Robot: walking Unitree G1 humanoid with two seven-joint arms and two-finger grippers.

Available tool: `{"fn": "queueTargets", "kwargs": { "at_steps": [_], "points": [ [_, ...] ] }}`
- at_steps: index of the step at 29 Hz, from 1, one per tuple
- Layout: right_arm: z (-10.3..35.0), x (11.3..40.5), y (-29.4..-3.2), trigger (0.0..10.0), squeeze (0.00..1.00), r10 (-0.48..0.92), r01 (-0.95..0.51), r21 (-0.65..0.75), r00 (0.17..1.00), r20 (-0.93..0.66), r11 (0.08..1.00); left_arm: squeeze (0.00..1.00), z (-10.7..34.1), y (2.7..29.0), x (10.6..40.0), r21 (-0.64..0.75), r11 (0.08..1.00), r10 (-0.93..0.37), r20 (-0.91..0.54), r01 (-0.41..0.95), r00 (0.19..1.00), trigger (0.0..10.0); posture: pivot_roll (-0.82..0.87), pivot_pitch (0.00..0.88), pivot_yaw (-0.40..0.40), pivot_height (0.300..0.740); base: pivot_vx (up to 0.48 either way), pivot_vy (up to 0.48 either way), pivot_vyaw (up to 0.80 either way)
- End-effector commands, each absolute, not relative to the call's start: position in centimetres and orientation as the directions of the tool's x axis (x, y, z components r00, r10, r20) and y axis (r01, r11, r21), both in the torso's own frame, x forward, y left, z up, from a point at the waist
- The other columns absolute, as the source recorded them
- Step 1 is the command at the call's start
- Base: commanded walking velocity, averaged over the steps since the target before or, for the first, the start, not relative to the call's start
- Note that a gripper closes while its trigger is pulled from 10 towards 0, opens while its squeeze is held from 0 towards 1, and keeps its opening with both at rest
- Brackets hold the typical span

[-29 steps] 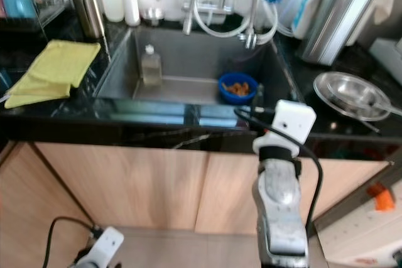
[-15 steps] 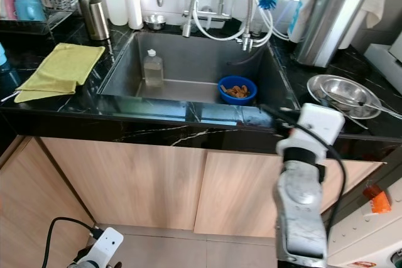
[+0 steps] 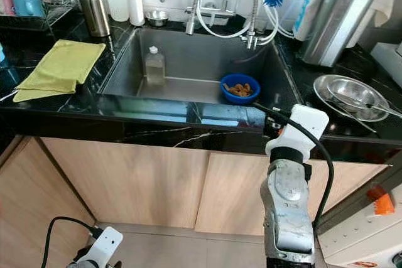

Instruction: Kitchen organization

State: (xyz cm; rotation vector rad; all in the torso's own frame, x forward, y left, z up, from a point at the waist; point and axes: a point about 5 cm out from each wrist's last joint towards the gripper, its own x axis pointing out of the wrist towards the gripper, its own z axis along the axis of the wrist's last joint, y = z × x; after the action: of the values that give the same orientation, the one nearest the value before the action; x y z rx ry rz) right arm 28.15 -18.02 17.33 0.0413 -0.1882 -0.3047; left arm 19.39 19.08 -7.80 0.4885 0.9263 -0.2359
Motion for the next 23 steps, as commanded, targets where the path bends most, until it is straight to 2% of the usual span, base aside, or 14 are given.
{"fn": "queueTargets", "kwargs": {
  "at_steps": [1, 7, 11, 18, 23],
  "points": [
    [17.6, 28.26, -18.33, 10.0, 0.0, -0.309, 0.301, 0.071, 0.933, 0.186, 0.951, 0.0, -7.76, 18.96, 19.53, 0.298, 0.865, 0.009, -0.814, 0.404, 0.581, 10.0, 0.1, 0.056, -0.093, 0.74, 0.0, 0.0, 0.0],
    [17.53, 28.32, -18.25, 10.0, 0.0, -0.307, 0.297, 0.081, 0.935, 0.178, 0.951, 0.0, -7.86, 18.94, 19.34, 0.297, 0.865, 0.01, -0.817, 0.406, 0.577, 10.0, 0.1, 0.055, -0.093, 0.74, 0.0, 0.0, 0.0],
    [17.49, 28.38, -17.99, 10.0, 0.0, -0.299, 0.29, 0.076, 0.937, 0.178, 0.954, 0.0, -7.95, 19.06, 19.15, 0.297, 0.865, 0.014, -0.82, 0.404, 0.572, 10.0, 0.1, 0.054, -0.094, 0.74, 0.0, 0.0, -0.77],
    [17.71, 28.38, -17.83, 10.0, 0.0, -0.294, 0.282, 0.085, 0.936, 0.196, 0.956, 0.0, -7.91, 19.26, 19.17, 0.3, 0.865, 0.02, -0.821, 0.401, 0.571, 10.0, 0.11, 0.051, -0.095, 0.74, 0.0, 0.0, 0.0],
    [17.68, 28.42, -17.83, 10.0, 0.0, -0.294, 0.281, 0.093, 0.936, 0.192, 0.955, 0.0, -7.91, 19.32, 19.18, 0.303, 0.864, 0.022, -0.822, 0.403, 0.569, 10.0, 0.1, 0.045, -0.093, 0.74, 0.244, 0.0, 0.0]
  ]
}}
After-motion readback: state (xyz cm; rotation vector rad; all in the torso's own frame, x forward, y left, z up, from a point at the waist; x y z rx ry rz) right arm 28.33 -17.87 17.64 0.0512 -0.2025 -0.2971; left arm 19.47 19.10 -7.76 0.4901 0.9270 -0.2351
